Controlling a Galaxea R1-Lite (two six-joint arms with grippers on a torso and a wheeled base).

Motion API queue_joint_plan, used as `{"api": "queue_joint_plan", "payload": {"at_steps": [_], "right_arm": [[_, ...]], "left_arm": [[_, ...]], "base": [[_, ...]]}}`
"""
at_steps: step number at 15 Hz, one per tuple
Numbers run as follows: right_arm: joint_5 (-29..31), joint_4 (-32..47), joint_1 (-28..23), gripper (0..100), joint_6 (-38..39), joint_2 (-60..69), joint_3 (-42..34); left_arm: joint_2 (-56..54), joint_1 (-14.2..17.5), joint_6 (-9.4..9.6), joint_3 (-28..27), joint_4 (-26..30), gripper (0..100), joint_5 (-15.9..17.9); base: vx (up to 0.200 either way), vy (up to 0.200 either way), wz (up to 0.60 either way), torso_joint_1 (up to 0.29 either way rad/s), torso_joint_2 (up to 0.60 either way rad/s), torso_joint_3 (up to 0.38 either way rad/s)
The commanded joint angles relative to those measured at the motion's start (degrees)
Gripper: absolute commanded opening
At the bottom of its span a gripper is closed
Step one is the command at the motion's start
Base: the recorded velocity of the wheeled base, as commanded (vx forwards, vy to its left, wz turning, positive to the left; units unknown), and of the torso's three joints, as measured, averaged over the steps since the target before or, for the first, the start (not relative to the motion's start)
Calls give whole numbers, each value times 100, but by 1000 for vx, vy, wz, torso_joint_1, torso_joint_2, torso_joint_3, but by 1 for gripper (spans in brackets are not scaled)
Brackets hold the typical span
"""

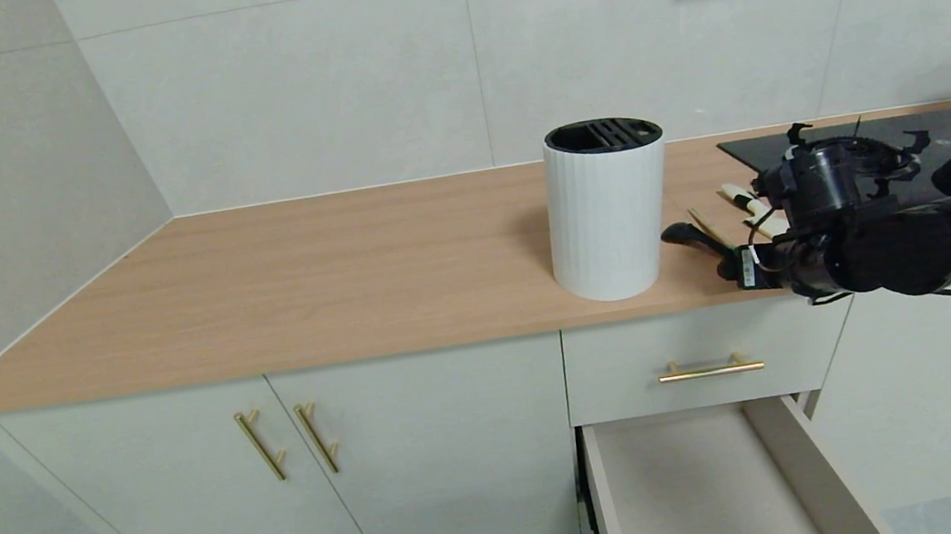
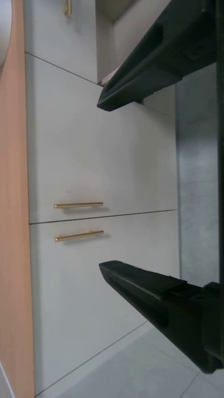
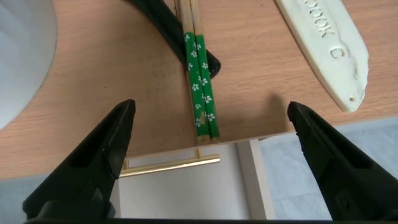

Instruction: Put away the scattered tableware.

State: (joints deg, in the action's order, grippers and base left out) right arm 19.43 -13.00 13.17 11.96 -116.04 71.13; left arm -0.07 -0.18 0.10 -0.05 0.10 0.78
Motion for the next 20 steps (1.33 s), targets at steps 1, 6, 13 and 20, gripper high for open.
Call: {"api": "queue_joint_plan", "payload": {"at_steps": [1, 6, 13, 20], "right_arm": [[-1, -1, 2, 0, -1, -15, -3], [-1, -1, -7, 0, 8, 11, 6], [-36, 201, 178, 0, 43, 2367, -1330], [-994, 2776, 802, 0, 114, 4529, -1717]], "left_arm": [[7, 1, -1, -4, -1, 100, 1], [7, 1, -1, -4, -1, 100, 1], [7, 1, -1, -4, -1, 100, 1], [7, 1, -1, -4, -1, 100, 1]], "base": [[0, 0, 0, 0, 0, 0], [0, 0, 0, 0, 0, 0], [0, 0, 0, 0, 0, 0], [0, 0, 0, 0, 0, 0]]}}
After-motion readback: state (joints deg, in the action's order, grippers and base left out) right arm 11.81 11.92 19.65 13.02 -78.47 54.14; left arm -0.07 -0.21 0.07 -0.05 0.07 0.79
